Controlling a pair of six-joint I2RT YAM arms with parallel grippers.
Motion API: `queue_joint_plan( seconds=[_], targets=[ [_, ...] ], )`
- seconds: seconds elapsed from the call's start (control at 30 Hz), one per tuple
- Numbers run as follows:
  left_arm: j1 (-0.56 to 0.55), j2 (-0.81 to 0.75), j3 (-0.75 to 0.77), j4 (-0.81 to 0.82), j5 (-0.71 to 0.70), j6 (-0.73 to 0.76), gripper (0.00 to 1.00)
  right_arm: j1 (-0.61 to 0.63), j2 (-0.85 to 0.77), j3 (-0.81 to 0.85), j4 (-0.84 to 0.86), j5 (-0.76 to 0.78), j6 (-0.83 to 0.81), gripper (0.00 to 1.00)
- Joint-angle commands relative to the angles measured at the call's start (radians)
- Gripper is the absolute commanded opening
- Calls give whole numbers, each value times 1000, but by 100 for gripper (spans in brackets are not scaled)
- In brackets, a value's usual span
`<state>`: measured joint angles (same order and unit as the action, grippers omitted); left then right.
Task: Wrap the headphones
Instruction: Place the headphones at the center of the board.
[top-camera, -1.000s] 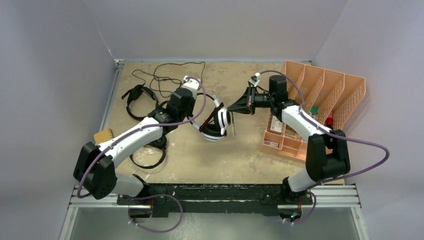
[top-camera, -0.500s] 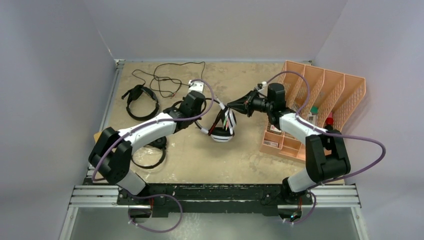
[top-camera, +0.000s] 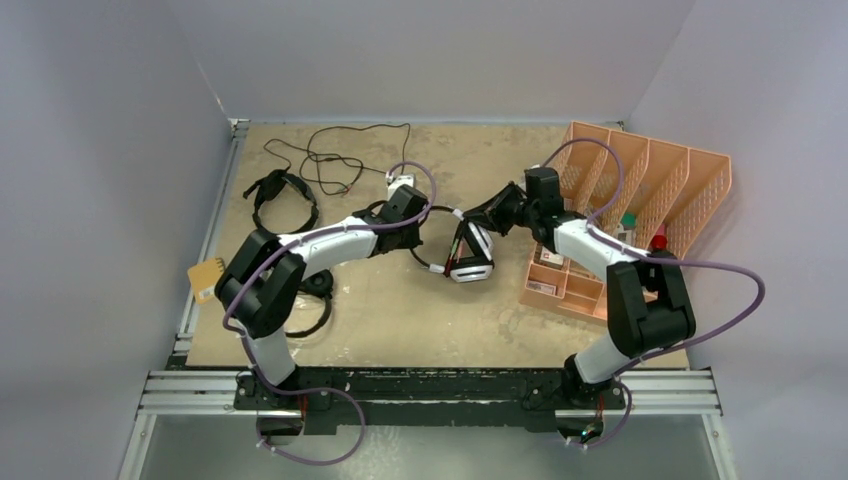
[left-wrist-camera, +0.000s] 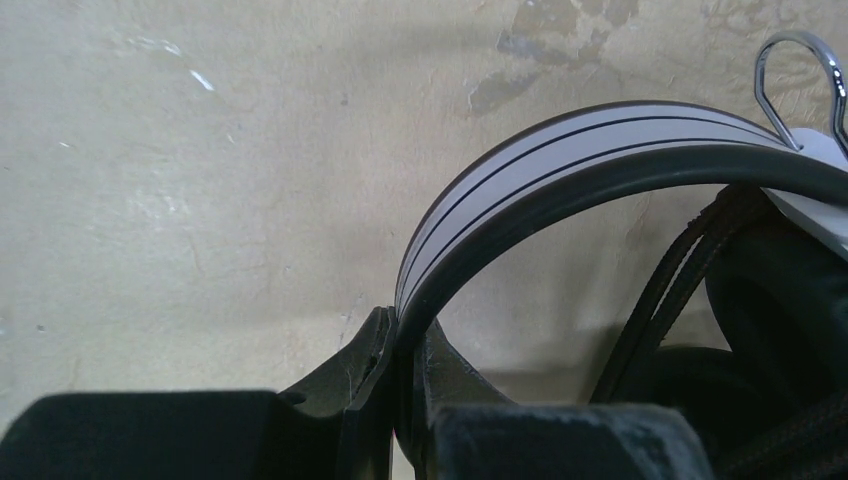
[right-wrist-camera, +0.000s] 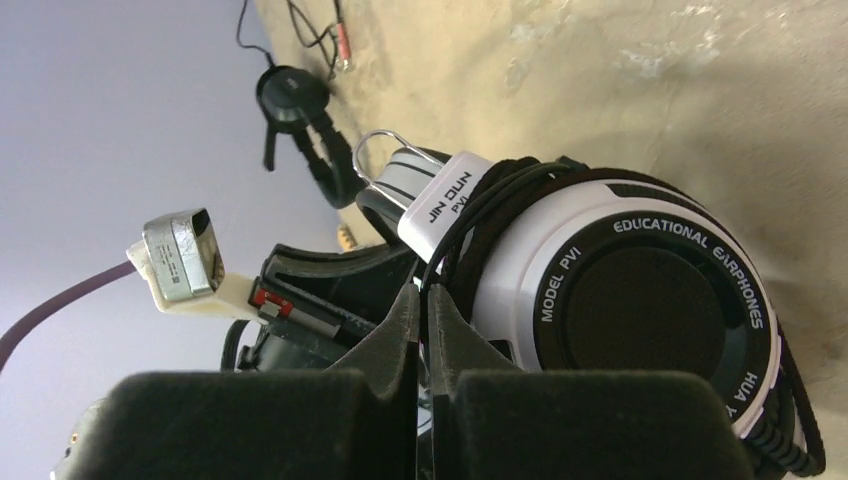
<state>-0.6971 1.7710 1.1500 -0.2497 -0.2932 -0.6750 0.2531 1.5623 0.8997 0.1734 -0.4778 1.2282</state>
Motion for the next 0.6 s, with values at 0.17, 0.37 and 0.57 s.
queue_joint_plan(
  seconds=[0.17,0.37,0.57],
  targets=[
    [-4,-24,27,83,119,-34,26,11,24,51,-80,223,-134,0],
    [-4,-101,10,34,88,46,48,12,61,66,-87,243,-164,0],
    [-3,-206,32,-2,91,129,60,13,79,73,-78,239,-169,0]
  ],
)
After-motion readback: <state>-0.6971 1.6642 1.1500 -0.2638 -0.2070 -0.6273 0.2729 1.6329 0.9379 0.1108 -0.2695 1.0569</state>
